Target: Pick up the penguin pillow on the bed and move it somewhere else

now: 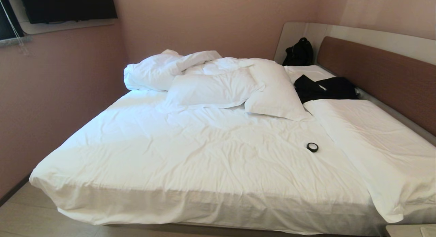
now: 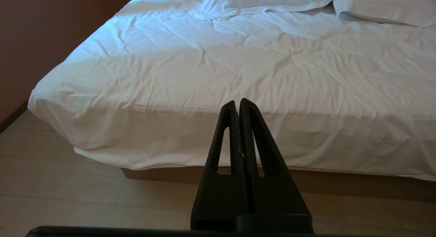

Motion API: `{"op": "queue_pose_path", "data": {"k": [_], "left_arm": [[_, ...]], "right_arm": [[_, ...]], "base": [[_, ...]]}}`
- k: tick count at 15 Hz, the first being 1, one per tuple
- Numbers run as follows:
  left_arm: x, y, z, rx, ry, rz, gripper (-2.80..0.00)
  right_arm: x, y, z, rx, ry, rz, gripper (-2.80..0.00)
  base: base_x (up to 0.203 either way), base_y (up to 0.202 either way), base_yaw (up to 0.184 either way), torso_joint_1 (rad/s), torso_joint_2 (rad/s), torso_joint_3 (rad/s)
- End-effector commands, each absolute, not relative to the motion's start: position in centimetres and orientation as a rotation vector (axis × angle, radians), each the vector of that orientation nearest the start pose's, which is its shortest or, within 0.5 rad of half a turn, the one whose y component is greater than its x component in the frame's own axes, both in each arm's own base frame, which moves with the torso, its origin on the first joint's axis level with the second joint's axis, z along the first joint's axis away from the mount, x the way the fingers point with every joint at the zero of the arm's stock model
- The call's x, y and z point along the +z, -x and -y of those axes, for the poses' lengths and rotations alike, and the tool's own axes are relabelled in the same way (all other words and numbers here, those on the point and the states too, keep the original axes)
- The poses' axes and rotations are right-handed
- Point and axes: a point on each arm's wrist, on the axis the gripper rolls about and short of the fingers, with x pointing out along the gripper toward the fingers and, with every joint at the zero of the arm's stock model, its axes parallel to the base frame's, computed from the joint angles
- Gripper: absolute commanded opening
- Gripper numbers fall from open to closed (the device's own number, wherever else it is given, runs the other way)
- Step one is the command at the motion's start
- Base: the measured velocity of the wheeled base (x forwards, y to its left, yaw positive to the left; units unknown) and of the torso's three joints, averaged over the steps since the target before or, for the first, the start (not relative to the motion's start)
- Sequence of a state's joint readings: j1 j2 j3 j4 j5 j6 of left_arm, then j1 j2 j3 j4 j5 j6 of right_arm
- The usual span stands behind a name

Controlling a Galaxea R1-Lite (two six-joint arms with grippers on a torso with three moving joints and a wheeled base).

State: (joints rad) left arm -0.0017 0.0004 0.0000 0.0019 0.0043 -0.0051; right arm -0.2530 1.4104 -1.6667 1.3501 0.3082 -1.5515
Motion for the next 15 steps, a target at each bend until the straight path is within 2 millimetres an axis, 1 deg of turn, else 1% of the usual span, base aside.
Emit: {"op": "queue_pose_path", "data": {"k": [1,2,3,4,5,7,8,11,12,15], "left_arm": [[7.5,2.3,0.0,0.003,0.006,-0.003,-2.80],[7.5,2.3,0.0,0.003,0.006,-0.005,-2.80],[7.5,2.3,0.0,0.003,0.006,-0.003,-2.80],[7.5,2.3,0.0,0.002,0.006,-0.004,-2.80],[7.5,2.3,0.0,0.003,0.006,-0.003,-2.80],[7.5,2.3,0.0,0.003,0.006,-0.004,-2.80],[7.5,2.3,0.0,0.003,0.006,-0.003,-2.80],[7.5,2.3,0.0,0.003,0.006,-0.003,-2.80],[7.5,2.3,0.0,0.002,0.006,-0.003,-2.80],[7.5,2.3,0.0,0.003,0.006,-0.003,-2.80]], "right_arm": [[38.7,-20.9,5.0,-0.305,1.505,-0.307,-2.80],[38.8,-21.5,4.5,-0.407,1.475,-0.220,-2.80],[38.9,-22.0,3.5,-0.500,1.406,-0.107,-2.80],[38.7,-22.3,2.0,-0.525,1.306,-0.018,-2.80],[38.7,-22.4,0.7,-0.541,1.183,0.043,-2.80],[38.9,-22.1,-1.2,-0.613,0.949,0.080,-2.80],[39.0,-21.8,-1.7,-0.630,0.881,0.095,-2.80],[39.1,-21.3,-1.8,-0.614,0.731,0.147,-2.80],[39.2,-21.3,-1.9,-0.603,0.645,0.177,-2.80],[39.8,-21.0,-2.4,-0.532,0.296,0.297,-2.80]], "base": [[0.000,0.000,0.000,0.000,0.00,0.000],[0.000,0.000,0.000,0.000,0.00,0.000],[0.000,0.000,0.000,0.000,0.00,0.000],[0.000,0.000,0.000,0.000,0.00,0.000],[0.000,0.000,0.000,0.000,0.00,0.000],[0.000,0.000,0.000,0.000,0.00,0.000],[0.000,0.000,0.000,0.000,0.00,0.000],[0.000,0.000,0.000,0.000,0.00,0.000],[0.000,0.000,0.000,0.000,0.00,0.000],[0.000,0.000,0.000,0.000,0.00,0.000]]}}
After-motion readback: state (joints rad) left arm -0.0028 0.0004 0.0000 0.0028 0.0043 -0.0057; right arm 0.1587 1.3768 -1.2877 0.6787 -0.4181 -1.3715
